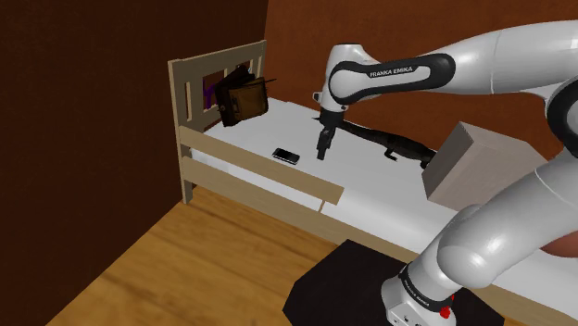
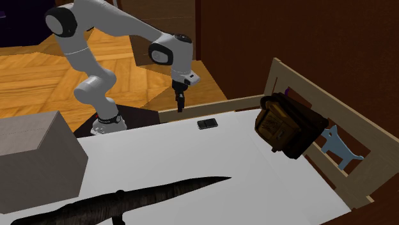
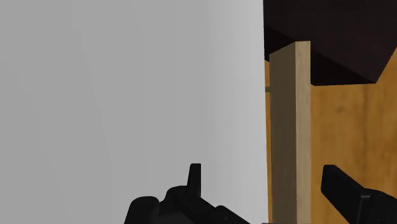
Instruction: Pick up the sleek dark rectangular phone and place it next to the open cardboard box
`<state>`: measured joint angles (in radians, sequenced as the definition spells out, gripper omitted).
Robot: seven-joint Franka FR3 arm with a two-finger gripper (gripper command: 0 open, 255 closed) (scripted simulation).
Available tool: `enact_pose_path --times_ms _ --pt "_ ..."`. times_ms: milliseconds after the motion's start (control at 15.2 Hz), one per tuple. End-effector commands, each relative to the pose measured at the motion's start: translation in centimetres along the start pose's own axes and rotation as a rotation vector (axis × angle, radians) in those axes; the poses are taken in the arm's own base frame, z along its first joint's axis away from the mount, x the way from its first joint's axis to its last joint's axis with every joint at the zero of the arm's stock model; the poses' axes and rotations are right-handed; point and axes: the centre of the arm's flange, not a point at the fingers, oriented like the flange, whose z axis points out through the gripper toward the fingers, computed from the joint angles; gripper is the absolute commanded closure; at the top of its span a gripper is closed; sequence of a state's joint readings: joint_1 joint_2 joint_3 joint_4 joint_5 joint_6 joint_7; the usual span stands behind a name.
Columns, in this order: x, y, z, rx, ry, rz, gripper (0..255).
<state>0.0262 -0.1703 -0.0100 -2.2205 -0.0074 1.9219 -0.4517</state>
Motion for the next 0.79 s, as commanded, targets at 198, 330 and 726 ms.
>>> enact_pose_path --times_ms 198,330,726 --pt "5.4 2.2 2.0 -0.003 0.031 -0.076 0" --pt "7.6 3.1 2.8 -0.005 0.043 -0.107 0" --pt "14.5 5.2 4.7 -0.008 0.079 -0.197 0"
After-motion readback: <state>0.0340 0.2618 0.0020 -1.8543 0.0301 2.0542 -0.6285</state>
